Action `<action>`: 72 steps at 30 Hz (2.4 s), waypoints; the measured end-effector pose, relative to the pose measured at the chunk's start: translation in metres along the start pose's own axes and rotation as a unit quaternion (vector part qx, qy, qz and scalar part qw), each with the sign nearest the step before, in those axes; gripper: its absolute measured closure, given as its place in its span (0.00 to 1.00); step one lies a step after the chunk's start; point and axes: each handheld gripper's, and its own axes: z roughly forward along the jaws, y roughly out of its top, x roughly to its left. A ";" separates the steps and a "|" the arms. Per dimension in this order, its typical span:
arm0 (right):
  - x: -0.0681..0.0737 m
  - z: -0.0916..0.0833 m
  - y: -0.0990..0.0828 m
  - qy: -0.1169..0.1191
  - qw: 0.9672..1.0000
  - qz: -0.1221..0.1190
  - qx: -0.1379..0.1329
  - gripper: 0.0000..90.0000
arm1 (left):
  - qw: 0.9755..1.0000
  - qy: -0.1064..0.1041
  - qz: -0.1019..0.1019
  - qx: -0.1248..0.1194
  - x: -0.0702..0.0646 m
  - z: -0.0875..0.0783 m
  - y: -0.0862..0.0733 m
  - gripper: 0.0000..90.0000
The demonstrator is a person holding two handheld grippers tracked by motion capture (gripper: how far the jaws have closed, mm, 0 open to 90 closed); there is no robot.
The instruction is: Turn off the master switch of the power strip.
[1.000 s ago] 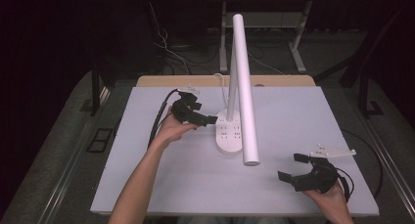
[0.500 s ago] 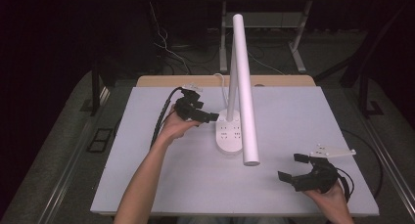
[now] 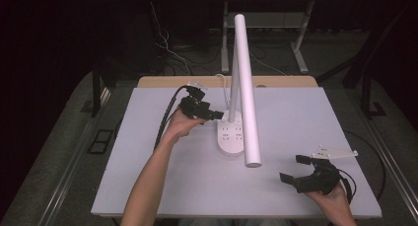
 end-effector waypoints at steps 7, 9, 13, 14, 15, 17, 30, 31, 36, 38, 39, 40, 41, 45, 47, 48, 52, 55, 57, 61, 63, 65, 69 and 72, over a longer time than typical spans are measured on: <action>0.000 0.000 0.000 0.000 1.000 -0.002 0.000 0.00 | 1.000 -0.003 -0.003 -0.003 0.000 0.006 -0.001 0.35; 0.000 0.000 0.000 0.000 1.000 -0.001 0.000 0.00 | 1.000 0.002 -0.002 -0.003 0.001 0.006 -0.001 0.40; 0.000 0.000 0.000 0.000 1.000 -0.001 0.000 0.00 | 1.000 0.005 -0.003 -0.011 0.001 0.009 -0.002 0.51; 0.000 0.000 0.000 0.000 1.000 -0.001 0.000 0.00 | 1.000 0.006 -0.003 -0.013 0.001 0.009 -0.002 0.51; 0.000 0.000 0.000 0.000 1.000 0.000 0.000 0.00 | 1.000 0.008 -0.002 -0.015 0.001 0.010 -0.002 0.53; 0.000 0.000 0.000 0.000 1.000 0.000 -0.001 0.00 | 1.000 0.008 -0.002 -0.015 0.001 0.011 -0.002 0.59; -0.001 0.001 0.000 0.000 1.000 -0.003 0.001 0.00 | 1.000 0.014 -0.002 -0.006 0.001 0.024 -0.005 0.75; -0.001 0.001 0.001 -0.001 1.000 -0.006 0.000 0.00 | 1.000 0.013 -0.002 -0.007 0.001 0.026 -0.005 0.77; -0.001 0.003 0.001 -0.001 1.000 -0.010 0.002 0.00 | 1.000 0.008 0.003 0.003 0.001 0.034 -0.007 0.81; -0.001 0.002 0.001 0.000 1.000 -0.007 0.003 0.00 | 1.000 0.006 0.000 0.004 0.001 0.037 -0.008 0.83; -0.001 0.002 0.001 0.000 1.000 -0.007 0.003 0.00 | 1.000 0.006 0.001 0.005 0.001 0.038 -0.009 0.84; -0.001 0.002 0.001 0.000 1.000 -0.007 0.003 0.00 | 1.000 0.004 0.001 0.010 0.001 0.040 -0.009 0.85; -0.001 0.002 0.001 0.000 1.000 -0.006 0.003 0.00 | 1.000 0.004 0.001 0.010 0.001 0.040 -0.009 0.86; -0.001 0.002 0.001 0.001 1.000 -0.007 0.003 0.00 | 1.000 0.007 0.000 0.015 0.002 0.043 -0.011 0.93; -0.001 0.002 0.001 0.001 1.000 -0.007 0.004 0.00 | 1.000 0.010 -0.002 0.018 0.003 0.044 -0.011 0.94; -0.001 0.002 0.001 0.001 1.000 -0.007 0.004 0.00 | 1.000 0.010 0.003 0.023 0.004 0.045 -0.012 0.98; -0.001 0.002 0.001 0.001 1.000 -0.006 0.004 0.00 | 1.000 0.011 -0.005 0.021 0.003 0.048 -0.013 0.99; -0.001 0.002 0.001 0.001 1.000 -0.009 0.002 0.00 | 1.000 0.013 -0.002 0.029 0.004 0.050 -0.014 1.00; -0.001 0.003 0.001 0.001 1.000 -0.010 0.002 0.00 | 1.000 0.014 -0.001 0.028 0.004 0.052 -0.014 1.00; -0.001 0.002 0.001 0.002 1.000 -0.006 0.003 0.00 | 0.999 0.017 -0.029 0.008 0.004 0.056 -0.015 1.00; -0.001 0.002 0.001 0.002 1.000 -0.007 0.002 0.00 | 0.999 0.018 -0.031 0.010 0.004 0.056 -0.015 1.00; -0.001 0.002 0.001 0.002 1.000 -0.007 0.001 0.00 | 0.999 0.019 -0.025 0.023 0.005 0.055 -0.014 1.00; 0.000 0.002 0.001 0.001 1.000 -0.007 0.003 0.00 | 0.999 0.017 -0.049 0.018 0.006 0.057 -0.015 1.00; 0.000 0.002 0.001 0.001 1.000 -0.006 0.002 0.00 | 0.998 0.014 -0.055 0.015 0.008 0.058 -0.015 1.00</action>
